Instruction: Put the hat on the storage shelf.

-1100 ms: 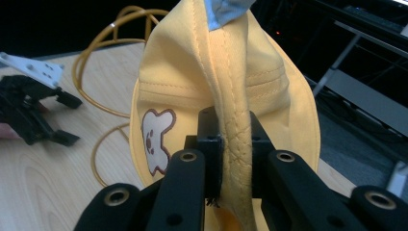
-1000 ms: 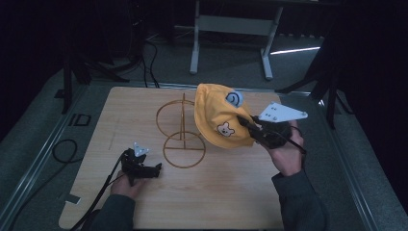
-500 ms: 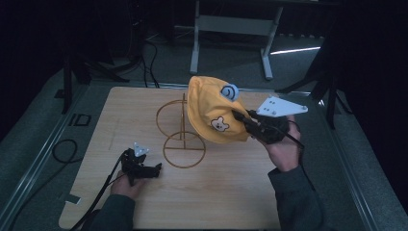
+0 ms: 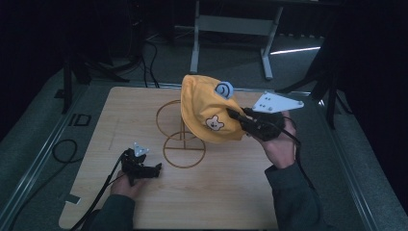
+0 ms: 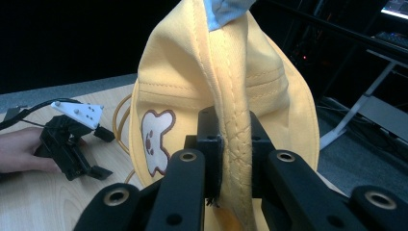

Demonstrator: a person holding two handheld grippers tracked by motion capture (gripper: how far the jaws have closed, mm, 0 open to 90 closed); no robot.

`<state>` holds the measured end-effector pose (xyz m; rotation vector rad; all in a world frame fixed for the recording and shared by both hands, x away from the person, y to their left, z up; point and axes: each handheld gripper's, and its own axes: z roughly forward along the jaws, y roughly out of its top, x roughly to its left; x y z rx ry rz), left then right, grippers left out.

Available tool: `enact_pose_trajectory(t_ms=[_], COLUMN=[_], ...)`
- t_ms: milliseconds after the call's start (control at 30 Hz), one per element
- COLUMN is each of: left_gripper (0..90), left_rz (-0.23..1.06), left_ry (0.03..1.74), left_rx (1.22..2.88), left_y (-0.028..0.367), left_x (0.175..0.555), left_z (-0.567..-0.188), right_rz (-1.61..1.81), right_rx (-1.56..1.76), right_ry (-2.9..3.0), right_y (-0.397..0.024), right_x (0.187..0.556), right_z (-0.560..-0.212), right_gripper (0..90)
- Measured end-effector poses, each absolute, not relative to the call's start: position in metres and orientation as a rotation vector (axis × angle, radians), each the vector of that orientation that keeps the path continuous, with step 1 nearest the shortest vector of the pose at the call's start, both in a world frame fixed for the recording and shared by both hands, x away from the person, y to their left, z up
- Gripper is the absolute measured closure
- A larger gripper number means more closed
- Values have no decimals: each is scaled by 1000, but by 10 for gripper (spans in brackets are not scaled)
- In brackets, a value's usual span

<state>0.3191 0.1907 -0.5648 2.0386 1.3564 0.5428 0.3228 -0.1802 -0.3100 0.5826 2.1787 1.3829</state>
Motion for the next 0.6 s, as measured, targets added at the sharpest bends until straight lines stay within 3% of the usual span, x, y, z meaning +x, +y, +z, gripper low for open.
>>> enact_pose_trajectory(t_ms=[600], left_gripper=[19], left_rz=[542], left_ry=[1354], left_rx=[2044], left_y=[191], left_x=[319], left_z=[-565], right_rz=[1401], right_rx=[575], right_ry=[2210], right_y=[-171], right_x=[337], right_z=[-312], right_gripper=[824])
